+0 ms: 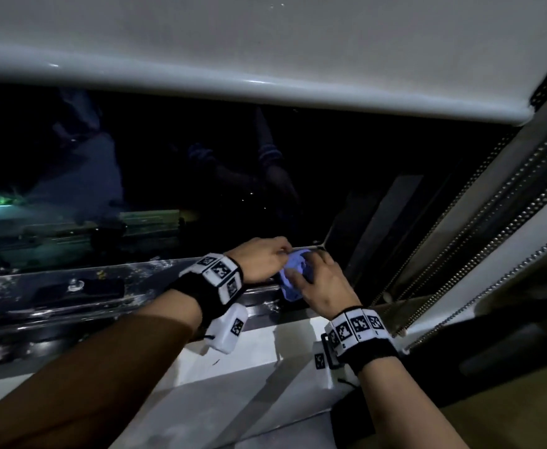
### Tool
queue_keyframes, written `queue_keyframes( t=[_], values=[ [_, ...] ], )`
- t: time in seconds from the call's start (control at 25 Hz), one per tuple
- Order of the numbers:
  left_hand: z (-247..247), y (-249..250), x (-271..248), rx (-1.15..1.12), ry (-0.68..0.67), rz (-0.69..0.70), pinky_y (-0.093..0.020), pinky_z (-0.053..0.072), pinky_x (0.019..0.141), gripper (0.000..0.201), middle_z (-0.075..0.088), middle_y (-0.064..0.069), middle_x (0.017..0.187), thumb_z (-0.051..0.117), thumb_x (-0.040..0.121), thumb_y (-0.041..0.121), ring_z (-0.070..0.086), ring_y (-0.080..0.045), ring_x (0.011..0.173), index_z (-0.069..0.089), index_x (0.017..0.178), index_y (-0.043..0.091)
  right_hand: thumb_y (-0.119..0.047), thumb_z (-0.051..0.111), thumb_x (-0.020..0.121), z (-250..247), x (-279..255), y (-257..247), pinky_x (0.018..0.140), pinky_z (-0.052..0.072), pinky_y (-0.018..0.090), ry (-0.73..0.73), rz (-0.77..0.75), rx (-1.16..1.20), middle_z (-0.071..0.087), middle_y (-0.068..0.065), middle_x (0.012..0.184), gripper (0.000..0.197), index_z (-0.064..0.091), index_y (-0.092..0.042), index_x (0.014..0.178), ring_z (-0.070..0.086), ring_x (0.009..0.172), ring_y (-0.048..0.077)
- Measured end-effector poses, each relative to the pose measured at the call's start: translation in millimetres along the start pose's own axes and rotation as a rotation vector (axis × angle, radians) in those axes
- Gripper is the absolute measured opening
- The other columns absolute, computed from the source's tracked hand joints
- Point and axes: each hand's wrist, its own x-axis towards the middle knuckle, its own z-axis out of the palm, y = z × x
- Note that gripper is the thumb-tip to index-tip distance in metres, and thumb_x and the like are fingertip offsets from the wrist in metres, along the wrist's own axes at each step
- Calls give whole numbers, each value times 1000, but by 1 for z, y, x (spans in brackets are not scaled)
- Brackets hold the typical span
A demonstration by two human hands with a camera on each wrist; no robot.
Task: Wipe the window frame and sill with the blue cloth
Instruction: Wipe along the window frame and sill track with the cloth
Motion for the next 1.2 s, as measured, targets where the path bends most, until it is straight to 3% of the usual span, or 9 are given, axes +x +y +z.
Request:
queue_keyframes(
  t=[0.24,0.4,0.52,0.6,0.72,0.92,1.04,1.12,1.2],
  values=[
    [-13,-81,-83,335,131,-198,-39,54,87,30,68,2,112,61,82,45,64,-25,105,67,109,33,-29,49,92,24,10,-43,115,26,45,-164,-130,-175,19,13,159,60,27,-18,147,27,142,35],
    [-3,-96,-95,345,131,-188,-39,55,83,26,70,8,105,61,81,49,65,-22,101,69,104,40,-60,42,89,48,-7,-83,111,26,49,-207,-303,-208,29,-9,155,50,39,-37,133,31,139,17],
    [-5,-96,-101,333,155,-165,-37,54,87,23,70,9,110,65,85,40,64,-21,105,69,108,39,-49,46,92,37,-3,-72,106,35,34,-167,-426,-54,49,-3,140,41,49,-30,129,50,127,23],
    [-14,-102,-116,306,193,-173,-37,52,90,26,66,9,117,64,87,41,61,-20,110,68,112,35,-35,50,94,14,7,-54,102,31,21,-60,-312,85,55,7,134,42,51,-17,132,53,124,28],
    [-33,-126,-148,357,331,-252,-40,51,91,33,63,7,120,63,85,48,57,-22,111,67,114,33,-26,51,98,11,12,-47,105,33,31,-44,-18,-5,46,14,142,51,36,-10,144,45,131,33],
    [-36,-157,-189,347,356,-316,-40,52,90,34,63,-1,118,67,87,40,56,-25,112,67,117,24,-38,45,99,70,-10,-96,102,38,41,-49,-340,-231,49,5,137,44,42,-20,139,46,125,26],
    [-37,-166,-197,302,469,-349,-43,53,89,32,60,0,119,68,88,30,57,-26,111,66,118,21,-41,42,102,61,-9,-109,103,37,30,-190,-509,-21,52,-5,135,37,48,-26,135,48,124,15],
    [-41,-177,-203,280,519,-367,-43,54,84,22,63,1,114,68,88,27,62,-27,102,69,110,22,-34,47,101,55,1,-106,100,33,18,-84,-438,124,52,-5,132,31,55,-26,130,51,119,14],
    [-44,-188,-208,283,526,-327,-41,55,82,13,68,0,109,67,88,21,66,-27,95,73,100,21,-28,48,99,57,9,-104,98,39,27,37,-240,82,48,-1,133,30,55,-27,127,51,119,24]
  ],
)
